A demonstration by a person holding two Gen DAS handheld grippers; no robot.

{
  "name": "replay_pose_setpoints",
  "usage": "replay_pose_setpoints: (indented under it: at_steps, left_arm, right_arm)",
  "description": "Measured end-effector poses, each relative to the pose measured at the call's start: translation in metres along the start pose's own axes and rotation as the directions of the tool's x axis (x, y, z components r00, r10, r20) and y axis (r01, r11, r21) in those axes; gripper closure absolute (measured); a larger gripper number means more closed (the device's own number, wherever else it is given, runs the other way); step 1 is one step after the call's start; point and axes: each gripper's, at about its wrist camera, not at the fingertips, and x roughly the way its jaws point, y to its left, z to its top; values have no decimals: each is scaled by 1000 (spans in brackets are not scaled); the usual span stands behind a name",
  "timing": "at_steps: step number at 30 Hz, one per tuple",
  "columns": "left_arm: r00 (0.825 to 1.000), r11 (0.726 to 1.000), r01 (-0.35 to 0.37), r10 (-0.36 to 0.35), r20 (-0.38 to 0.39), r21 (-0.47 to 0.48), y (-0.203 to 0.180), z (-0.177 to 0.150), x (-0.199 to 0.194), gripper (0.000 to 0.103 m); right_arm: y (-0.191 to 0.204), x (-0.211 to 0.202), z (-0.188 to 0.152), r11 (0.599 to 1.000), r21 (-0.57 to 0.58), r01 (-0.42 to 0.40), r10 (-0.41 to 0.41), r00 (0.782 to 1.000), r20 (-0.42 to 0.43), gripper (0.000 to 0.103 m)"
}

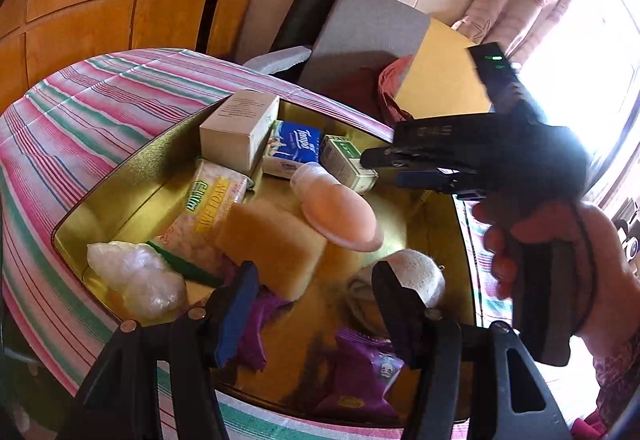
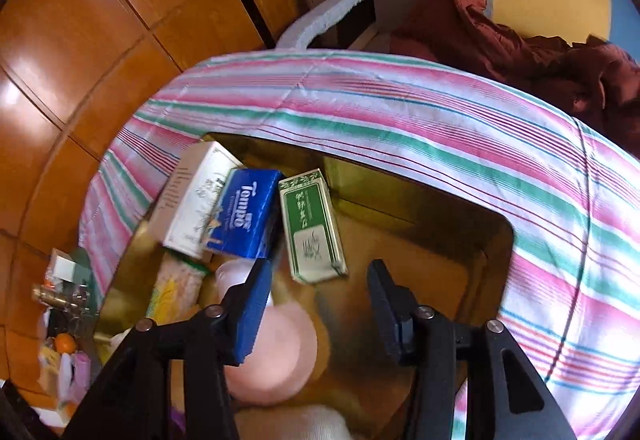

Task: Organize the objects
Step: 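Carry the green box into the gold tray and open the right gripper, then move both tools back to the white rope knot and yellow sponge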

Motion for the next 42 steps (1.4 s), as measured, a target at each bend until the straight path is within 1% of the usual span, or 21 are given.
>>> replay_pose_setpoints:
  at_steps: [4, 6, 8, 11, 13, 18, 25, 32, 35, 38, 40, 42]
  left_arm:
    - [1000, 999, 14, -14, -6, 30, -10, -4, -2, 43]
    - [999, 998, 47, -47, -10, 49, -17, -6, -4, 43]
    - [997, 994, 81, -81, -8, 75, -25, -8, -7, 43]
    - [995, 986, 98, -98, -4, 133, -41, -14, -12, 43]
    - [994, 980, 108, -108, -8, 167, -52, -19, -13, 43]
    - [988, 959, 152, -149, -33, 237, -77, -34, -17, 43]
    - [978, 922, 210, -196, -76, 326, -114, -55, -22, 43]
    - [972, 881, 234, -198, -127, 412, -149, -73, -18, 43]
    - [971, 861, 238, -198, -136, 449, -164, -77, -17, 43]
    - [967, 844, 250, -196, -161, 475, -181, -80, -12, 43]
    - [964, 831, 263, -201, -176, 490, -194, -78, -6, 43]
    - [958, 820, 280, -206, -199, 499, -210, -75, 3, 43]
  right_arm:
    - [-5, -28, -17, 1000, -19, 5, -4, 998, 59, 47]
    - [-9, -45, -26, 999, -37, 22, -19, 995, 94, 46]
    - [-15, -62, -38, 998, -50, 42, -35, 991, 132, 39]
    - [-29, -82, -56, 994, -61, 95, -84, 983, 162, 35]
    - [-42, -90, -66, 992, -46, 118, -110, 982, 153, 35]
    - [-92, -101, -98, 983, 29, 183, -185, 977, 104, 35]
    - [-167, -123, -144, 960, 149, 237, -246, 968, 46, 35]
    - [-224, -156, -164, 919, 222, 325, -347, 936, 65, 30]
    - [-247, -169, -167, 898, 241, 369, -396, 915, 74, 27]
    - [-271, -177, -168, 874, 262, 409, -441, 894, 77, 27]
    - [-285, -184, -170, 860, 300, 413, -455, 886, 86, 27]
    - [-302, -192, -176, 841, 365, 398, -463, 880, 106, 26]
